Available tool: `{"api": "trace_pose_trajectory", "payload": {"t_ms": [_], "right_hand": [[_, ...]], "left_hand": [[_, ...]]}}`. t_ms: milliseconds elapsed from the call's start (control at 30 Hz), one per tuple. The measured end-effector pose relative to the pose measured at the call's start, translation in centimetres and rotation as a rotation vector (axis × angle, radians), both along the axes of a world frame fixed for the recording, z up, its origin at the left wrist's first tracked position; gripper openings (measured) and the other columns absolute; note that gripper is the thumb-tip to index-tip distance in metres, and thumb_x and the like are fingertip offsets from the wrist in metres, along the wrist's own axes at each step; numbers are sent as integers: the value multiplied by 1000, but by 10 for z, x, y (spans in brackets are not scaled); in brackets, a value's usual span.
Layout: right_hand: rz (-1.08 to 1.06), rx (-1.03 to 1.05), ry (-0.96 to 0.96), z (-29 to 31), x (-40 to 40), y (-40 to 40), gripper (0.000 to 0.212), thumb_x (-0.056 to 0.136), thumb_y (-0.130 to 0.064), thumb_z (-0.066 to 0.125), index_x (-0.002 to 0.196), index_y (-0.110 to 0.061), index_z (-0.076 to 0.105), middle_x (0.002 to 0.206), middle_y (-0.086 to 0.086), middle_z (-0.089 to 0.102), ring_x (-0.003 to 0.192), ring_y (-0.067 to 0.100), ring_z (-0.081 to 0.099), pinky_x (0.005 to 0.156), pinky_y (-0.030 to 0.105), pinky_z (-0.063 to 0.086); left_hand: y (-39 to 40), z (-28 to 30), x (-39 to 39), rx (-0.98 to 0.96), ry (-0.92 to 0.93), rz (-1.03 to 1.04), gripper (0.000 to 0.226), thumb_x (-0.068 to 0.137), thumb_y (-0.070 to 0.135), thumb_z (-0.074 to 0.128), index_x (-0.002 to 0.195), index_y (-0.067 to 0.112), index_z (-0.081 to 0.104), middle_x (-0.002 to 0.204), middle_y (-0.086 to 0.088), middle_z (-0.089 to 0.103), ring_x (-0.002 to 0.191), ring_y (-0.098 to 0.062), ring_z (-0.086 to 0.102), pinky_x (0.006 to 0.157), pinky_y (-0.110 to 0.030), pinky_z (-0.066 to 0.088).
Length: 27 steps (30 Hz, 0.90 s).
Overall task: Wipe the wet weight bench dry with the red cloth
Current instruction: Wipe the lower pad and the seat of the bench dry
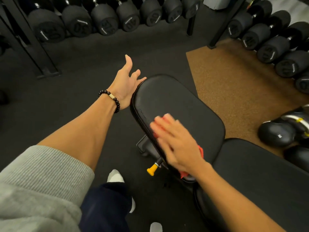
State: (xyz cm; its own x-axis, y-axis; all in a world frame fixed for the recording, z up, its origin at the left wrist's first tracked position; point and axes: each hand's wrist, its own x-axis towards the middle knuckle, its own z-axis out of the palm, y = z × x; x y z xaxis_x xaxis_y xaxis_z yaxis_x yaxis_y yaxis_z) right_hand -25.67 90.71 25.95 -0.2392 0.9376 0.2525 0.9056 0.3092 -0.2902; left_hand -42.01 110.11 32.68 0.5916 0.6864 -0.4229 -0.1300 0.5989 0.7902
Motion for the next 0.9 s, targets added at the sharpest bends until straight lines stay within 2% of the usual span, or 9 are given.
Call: {"api": "trace_pose_trajectory", "payload": {"t_ms": [100, 200, 267, 333, 400, 467, 633, 767, 900], "right_hand": [[-346, -37, 149, 8, 14, 53, 48, 107, -29, 36, 154, -25, 34, 162, -5, 29, 153, 20, 13, 120, 52, 23], [-535, -31, 92, 26, -26, 122, 52, 105, -31, 26, 155, -19, 29, 162, 2, 27, 151, 29, 14, 119, 54, 22], [-452, 12, 20, 31, -59, 133, 52, 103, -30, 25, 152, -16, 34, 159, 3, 32, 150, 30, 19, 117, 53, 24], [-206, 38, -78, 28, -76, 109, 51, 103, -30, 30, 150, -16, 39, 158, 2, 35, 150, 28, 20, 119, 49, 22], [8, 29, -191, 22, -68, 68, 49, 103, -31, 36, 150, -18, 41, 160, 1, 33, 152, 24, 16, 122, 46, 17], [85, 11, -267, 11, -48, 27, 50, 103, -31, 41, 151, -20, 40, 163, 0, 27, 154, 24, 10, 123, 46, 16], [74, -91, -369, -4, -22, -39, 68, 93, -29, 51, 157, -20, 28, 167, 1, 15, 154, 26, 2, 120, 51, 25], [28, -26, -310, 17, -58, 45, 63, 92, -21, 46, 153, -19, 34, 164, 2, 22, 153, 28, 8, 120, 51, 21], [-120, -31, -196, 36, -87, 100, 54, 93, -24, 54, 146, -21, 45, 157, -2, 36, 151, 26, 17, 118, 51, 25]], "left_hand": [[0, 2, 1, -10, 15, -10, 96, 82, 87, 22, 158, 29, 7, 162, -2, 25, 131, -24, 53, 104, -47, 45], [1, 2, -1, -45, -18, 10, 97, 82, 86, 25, 158, 28, 8, 160, -2, 26, 133, -25, 50, 99, -46, 48], [5, -1, -7, -67, -21, 20, 98, 81, 88, 23, 158, 28, 11, 153, -1, 39, 131, -22, 52, 103, -43, 44], [10, -3, -16, -76, 17, 16, 99, 80, 89, 18, 157, 27, 17, 138, 0, 55, 121, -20, 58, 106, -40, 37], [14, -6, -26, -79, 40, -4, 99, 79, 90, 17, 156, 28, 20, 146, -3, 50, 131, -26, 52, 110, -46, 36], [17, -6, -32, -64, 79, -52, 99, 79, 90, 18, 156, 29, 21, 151, -4, 46, 140, -25, 42, 114, -50, 32], [22, -1, -32, -33, 181, -104, 97, 78, 90, 21, 155, 32, 24, 148, 1, 50, 140, -21, 40, 116, -51, 27], [24, 10, -27, 22, 304, -132, 97, 78, 91, 20, 156, 33, 23, 147, 0, 50, 139, -21, 41, 116, -49, 28], [17, 22, -18, 114, 457, -131, 90, 82, 87, 22, 155, 33, 23, 138, -2, 53, 107, -18, 60, 92, -42, 48]]}}
